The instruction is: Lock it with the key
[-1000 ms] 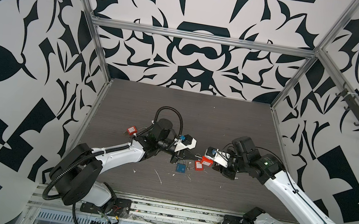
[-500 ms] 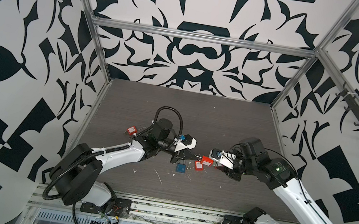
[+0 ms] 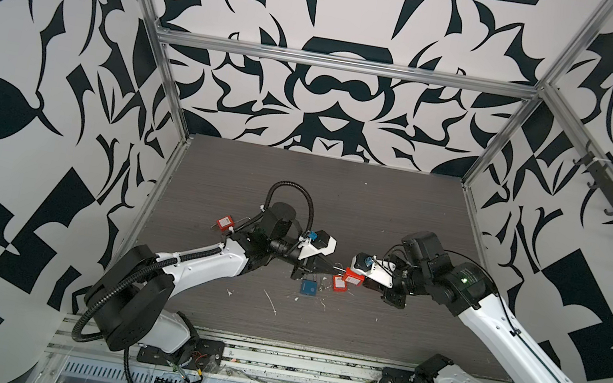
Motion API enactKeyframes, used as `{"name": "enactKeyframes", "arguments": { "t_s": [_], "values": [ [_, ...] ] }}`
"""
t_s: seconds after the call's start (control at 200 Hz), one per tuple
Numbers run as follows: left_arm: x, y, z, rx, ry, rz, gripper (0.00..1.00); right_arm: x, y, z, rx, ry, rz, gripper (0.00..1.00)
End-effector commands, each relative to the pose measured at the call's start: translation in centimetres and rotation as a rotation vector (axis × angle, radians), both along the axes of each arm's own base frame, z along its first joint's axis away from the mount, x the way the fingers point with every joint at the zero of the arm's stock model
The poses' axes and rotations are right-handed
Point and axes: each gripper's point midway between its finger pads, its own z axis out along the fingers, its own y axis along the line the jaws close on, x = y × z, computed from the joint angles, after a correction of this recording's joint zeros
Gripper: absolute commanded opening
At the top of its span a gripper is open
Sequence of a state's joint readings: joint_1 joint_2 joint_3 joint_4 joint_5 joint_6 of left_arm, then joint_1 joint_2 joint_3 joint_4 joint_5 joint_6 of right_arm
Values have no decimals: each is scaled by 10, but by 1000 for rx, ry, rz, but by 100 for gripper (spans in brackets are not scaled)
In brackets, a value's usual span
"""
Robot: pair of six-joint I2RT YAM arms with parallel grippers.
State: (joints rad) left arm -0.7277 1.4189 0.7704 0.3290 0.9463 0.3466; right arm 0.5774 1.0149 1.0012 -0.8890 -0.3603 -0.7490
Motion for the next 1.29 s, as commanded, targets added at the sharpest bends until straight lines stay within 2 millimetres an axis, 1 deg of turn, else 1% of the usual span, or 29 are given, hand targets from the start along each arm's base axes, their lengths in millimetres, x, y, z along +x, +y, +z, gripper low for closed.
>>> {"name": "enactKeyframes", "arguments": {
  "t_s": [0.0,0.115,0.235,0.305,0.495,0.525,0.66,0.87,1.11,1.29],
  "values": [
    [0,-4,10,-17,-24,-25,0,3,4,12,50,-47,6,18],
    [-1,-4,8,-6,-12,-32,0,4,2,12,52,-80,4,17],
    [-2,-4,7,-5,-7,-36,0,2,1,8,44,-70,8,17],
    [-2,-4,8,-5,-8,-38,0,-1,3,6,45,-48,24,12],
    [-6,1,9,17,-7,-67,0,-4,5,0,52,-25,40,4],
    [-5,2,9,21,-8,-69,0,-5,5,0,50,-24,43,0],
    [-1,9,11,40,-24,-65,0,-8,3,-6,38,-7,44,0],
    [10,21,16,44,-37,-44,0,-11,-2,-23,9,21,31,0],
    [12,31,12,93,-56,-33,0,-6,-5,-22,17,14,2,0],
    [17,34,12,91,-70,-19,0,-4,-7,-29,10,28,-9,0]
  ]
}}
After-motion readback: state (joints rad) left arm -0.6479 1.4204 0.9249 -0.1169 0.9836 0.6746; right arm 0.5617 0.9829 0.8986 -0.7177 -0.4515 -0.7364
